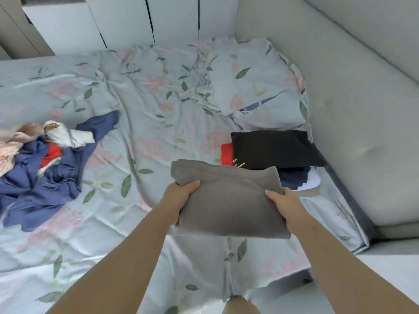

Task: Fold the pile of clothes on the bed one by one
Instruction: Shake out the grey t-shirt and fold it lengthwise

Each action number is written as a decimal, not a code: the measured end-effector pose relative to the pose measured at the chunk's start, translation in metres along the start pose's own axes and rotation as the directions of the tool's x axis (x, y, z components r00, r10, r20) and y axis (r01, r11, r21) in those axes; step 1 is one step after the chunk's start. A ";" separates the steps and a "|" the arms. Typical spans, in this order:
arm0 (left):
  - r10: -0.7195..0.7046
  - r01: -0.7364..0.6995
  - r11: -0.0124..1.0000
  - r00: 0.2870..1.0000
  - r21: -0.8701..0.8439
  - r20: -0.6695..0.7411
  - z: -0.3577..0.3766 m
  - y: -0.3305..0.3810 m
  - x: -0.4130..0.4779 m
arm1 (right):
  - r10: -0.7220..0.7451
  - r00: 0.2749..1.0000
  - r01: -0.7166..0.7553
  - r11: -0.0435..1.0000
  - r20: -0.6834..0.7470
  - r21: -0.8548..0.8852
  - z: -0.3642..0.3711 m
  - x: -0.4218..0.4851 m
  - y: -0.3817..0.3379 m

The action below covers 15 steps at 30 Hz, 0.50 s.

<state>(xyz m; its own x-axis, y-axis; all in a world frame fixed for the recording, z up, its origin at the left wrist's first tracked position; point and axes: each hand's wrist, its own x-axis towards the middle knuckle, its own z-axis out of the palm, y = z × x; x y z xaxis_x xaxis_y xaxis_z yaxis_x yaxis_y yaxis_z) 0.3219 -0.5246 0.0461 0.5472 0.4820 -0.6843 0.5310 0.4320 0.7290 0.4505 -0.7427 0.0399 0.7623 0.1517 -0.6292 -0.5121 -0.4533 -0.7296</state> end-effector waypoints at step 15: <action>0.137 -0.098 0.969 0.977 0.226 -0.161 0.194 0.083 0.129 | -0.055 0.967 0.052 0.998 -0.249 -0.018 -0.122 0.190 -0.088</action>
<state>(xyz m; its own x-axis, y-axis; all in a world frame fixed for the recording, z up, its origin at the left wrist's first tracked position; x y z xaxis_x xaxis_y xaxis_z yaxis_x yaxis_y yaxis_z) 0.5616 -0.5742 0.0142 0.5033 0.6529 -0.5660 0.6072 0.1989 0.7693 0.6889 -0.7807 0.0172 0.8638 -0.0470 -0.5017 -0.4645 -0.4604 -0.7565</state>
